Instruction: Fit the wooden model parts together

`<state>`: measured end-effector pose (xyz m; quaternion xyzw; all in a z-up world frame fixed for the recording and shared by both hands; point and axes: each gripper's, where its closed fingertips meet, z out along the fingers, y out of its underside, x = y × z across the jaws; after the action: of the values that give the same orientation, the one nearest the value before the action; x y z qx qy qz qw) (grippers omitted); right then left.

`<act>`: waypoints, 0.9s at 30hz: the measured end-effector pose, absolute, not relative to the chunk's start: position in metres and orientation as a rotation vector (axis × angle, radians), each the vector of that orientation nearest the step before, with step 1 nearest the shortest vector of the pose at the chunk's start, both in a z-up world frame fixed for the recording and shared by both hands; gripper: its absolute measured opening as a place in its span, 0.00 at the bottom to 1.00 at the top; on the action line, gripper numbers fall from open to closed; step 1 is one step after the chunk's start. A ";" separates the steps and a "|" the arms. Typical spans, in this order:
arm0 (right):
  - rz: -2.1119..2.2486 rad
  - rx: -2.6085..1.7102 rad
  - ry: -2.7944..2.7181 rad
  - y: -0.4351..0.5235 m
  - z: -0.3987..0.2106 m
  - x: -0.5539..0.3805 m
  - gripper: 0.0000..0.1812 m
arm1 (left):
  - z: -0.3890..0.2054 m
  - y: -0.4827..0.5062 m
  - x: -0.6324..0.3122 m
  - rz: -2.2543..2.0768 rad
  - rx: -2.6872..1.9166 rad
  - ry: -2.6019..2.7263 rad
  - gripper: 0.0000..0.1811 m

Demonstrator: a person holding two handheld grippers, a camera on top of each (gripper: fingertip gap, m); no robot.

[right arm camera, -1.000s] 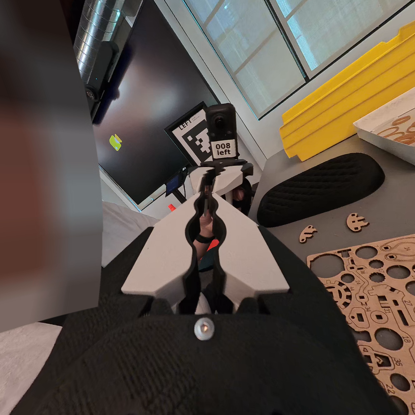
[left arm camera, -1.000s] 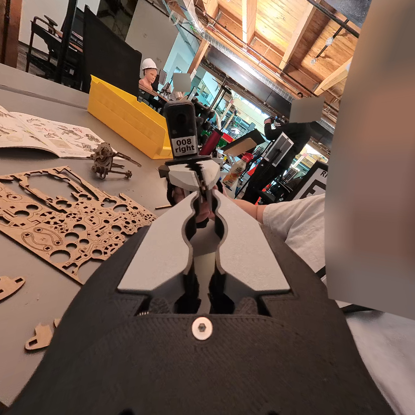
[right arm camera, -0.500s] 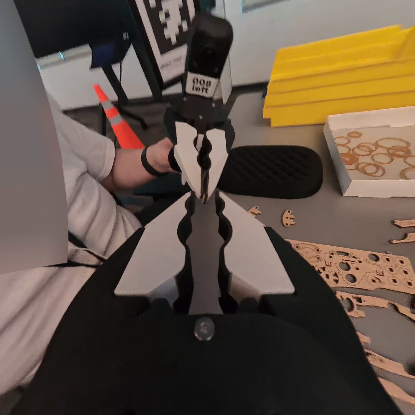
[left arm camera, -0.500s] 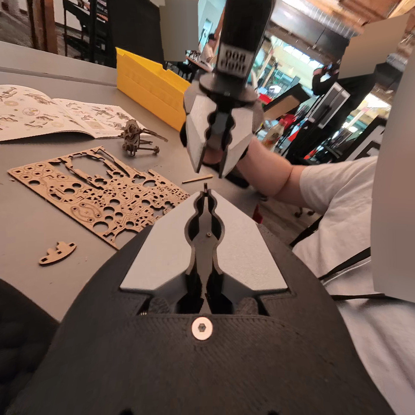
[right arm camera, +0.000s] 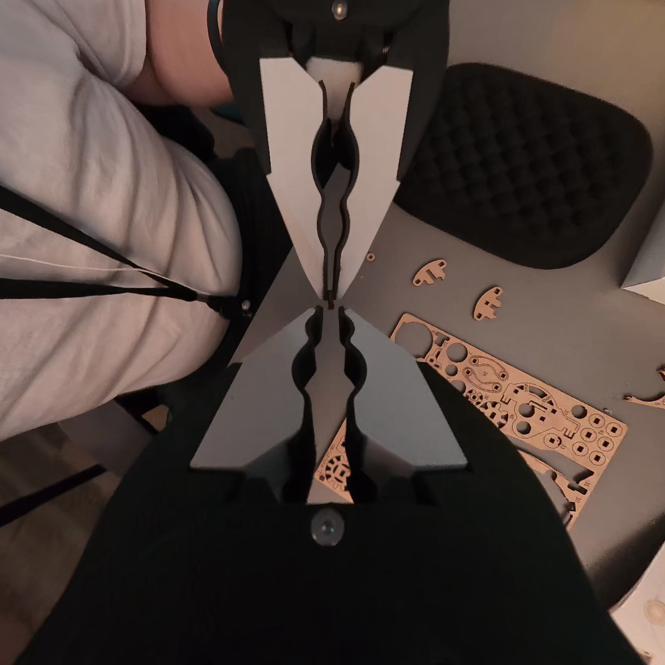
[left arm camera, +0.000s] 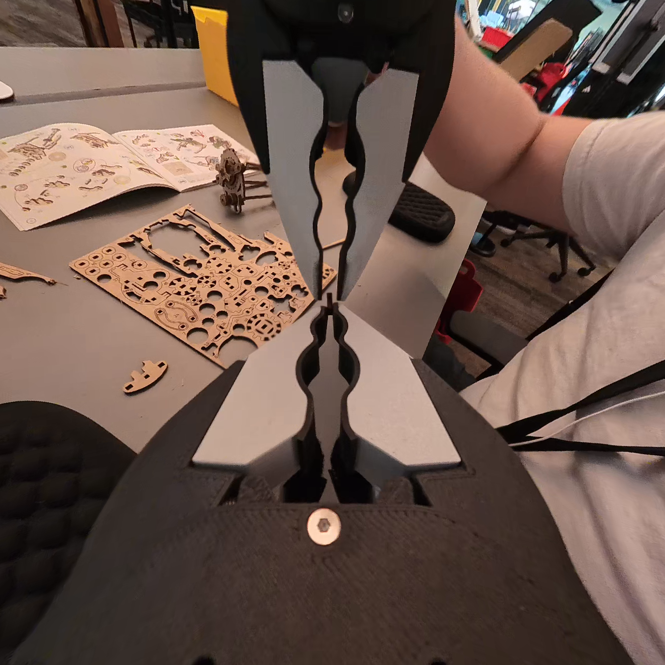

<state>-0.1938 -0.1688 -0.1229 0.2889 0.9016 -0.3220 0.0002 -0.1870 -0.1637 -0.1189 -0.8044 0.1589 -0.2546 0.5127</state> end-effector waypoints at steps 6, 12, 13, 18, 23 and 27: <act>-0.866 0.846 2.839 -0.173 -0.130 -0.193 0.01 | -0.125 -0.165 -0.185 -0.580 -1.981 0.428 0.01; -0.950 0.869 2.786 -0.175 -0.125 -0.195 0.00 | -0.122 -0.169 -0.189 -0.624 -1.961 0.412 0.02; -0.967 0.879 2.787 -0.174 -0.124 -0.196 0.00 | -0.122 -0.169 -0.193 -0.620 -1.959 0.398 0.03; -1.029 0.894 2.784 -0.173 -0.119 -0.197 0.00 | -0.118 -0.171 -0.192 -0.658 -1.929 0.388 0.06; -1.052 0.889 2.791 -0.175 -0.117 -0.197 0.00 | -0.114 -0.168 -0.189 -0.681 -1.907 0.393 0.01; -1.073 0.884 2.789 -0.175 -0.116 -0.196 0.00 | -0.114 -0.168 -0.188 -0.688 -1.908 0.392 0.01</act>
<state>-0.1960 -0.1752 -0.1160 0.2836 0.8949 -0.3443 0.0127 -0.1879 -0.1685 -0.1137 -0.7931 0.1630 -0.2859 0.5125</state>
